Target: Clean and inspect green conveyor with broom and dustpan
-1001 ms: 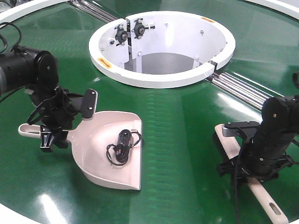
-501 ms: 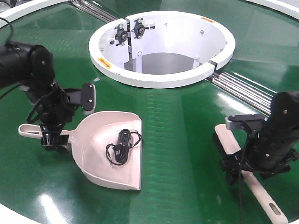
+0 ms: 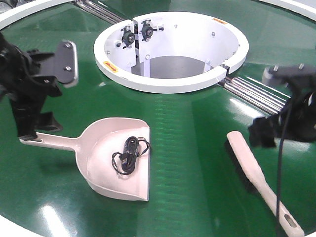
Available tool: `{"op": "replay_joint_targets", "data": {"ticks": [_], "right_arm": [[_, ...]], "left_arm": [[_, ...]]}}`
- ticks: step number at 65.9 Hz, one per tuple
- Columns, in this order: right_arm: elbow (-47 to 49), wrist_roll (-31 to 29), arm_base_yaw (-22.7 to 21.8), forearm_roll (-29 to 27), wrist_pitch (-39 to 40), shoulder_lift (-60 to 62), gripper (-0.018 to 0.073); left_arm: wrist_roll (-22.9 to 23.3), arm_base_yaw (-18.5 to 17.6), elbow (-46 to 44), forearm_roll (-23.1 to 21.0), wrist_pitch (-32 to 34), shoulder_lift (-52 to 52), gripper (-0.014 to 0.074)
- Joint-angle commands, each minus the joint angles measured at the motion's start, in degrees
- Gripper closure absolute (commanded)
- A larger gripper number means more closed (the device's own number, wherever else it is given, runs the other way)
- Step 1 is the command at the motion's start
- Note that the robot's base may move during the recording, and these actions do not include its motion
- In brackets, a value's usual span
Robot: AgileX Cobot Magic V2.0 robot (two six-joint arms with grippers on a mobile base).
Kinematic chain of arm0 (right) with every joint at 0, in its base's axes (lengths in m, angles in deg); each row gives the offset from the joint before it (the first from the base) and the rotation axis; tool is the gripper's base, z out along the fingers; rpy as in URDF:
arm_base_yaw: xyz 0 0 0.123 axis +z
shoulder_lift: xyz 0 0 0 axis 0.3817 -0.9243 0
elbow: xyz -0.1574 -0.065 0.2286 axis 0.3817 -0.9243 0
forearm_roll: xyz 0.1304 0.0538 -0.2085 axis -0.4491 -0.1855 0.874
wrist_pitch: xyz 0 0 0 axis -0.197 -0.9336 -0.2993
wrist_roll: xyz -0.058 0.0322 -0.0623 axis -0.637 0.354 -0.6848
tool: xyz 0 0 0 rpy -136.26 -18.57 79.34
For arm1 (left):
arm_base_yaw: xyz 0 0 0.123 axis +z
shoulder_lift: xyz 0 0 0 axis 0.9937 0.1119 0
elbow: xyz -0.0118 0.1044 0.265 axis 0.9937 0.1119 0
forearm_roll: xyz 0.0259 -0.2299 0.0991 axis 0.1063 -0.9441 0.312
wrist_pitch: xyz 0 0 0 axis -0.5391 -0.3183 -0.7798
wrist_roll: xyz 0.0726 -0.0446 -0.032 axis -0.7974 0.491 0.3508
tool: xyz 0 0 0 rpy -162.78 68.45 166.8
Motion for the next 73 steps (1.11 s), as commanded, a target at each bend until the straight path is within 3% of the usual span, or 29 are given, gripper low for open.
{"op": "replay_joint_targets", "data": {"ticks": [1, 10, 18, 25, 31, 34, 42, 51, 62, 73], "right_arm": [[5.59, -0.21, -0.18, -0.02, 1.84, 3.53, -0.0029], [7.19, -0.67, -0.18, -1.06, 6.76, 7.72, -0.0029], [7.14, -2.38, -0.18, -1.16, 9.49, 12.62, -0.0029], [7.14, -2.94, -0.18, -2.92, 10.98, 17.41, -0.0029], [5.49, -2.96, -0.18, -3.75, 14.18, 22.25, -0.0029], [3.14, -3.00, -0.18, -3.48, 17.03, 24.86, -0.0029], [-5.78, -3.00, -0.18, -2.78, 25.14, 32.49, -0.0029], [-15.68, -3.13, -0.18, -2.78, 29.71, 42.20, -0.0029], [-24.64, -3.18, -0.18, -1.24, 30.81, 54.67, -0.0029], [-32.56, -3.18, -0.18, -0.04, 31.89, 66.91, -0.0029]], "left_arm": [[0.72, -0.27, -1.73, -2.05, 2.61, -5.88, 0.0098], [2.54, -0.27, -1.73, -4.08, 3.14, -10.30, 0.0144], [12.00, -0.27, -1.73, -4.98, 6.49, -14.37, 0.0189], [23.62, -0.27, -1.73, -4.92, 10.63, -17.99, 0.0223], [35.80, -0.27, -1.36, -4.92, 9.17, -20.44, 0.0237], [38.74, -0.27, -0.34, -4.36, 8.07, -21.54, 0.0237], [39.17, -0.27, 5.23, -1.25, 11.40, -26.09, 0.0237], [47.00, -0.27, 13.51, 2.34, 18.13, -34.37, 0.0237], [46.97, -0.27, 27.85, 2.19, 31.05, -49.13, 0.0237], [46.97, -0.27, 44.37, 2.12, 36.62, -63.21, 0.0237]]}}
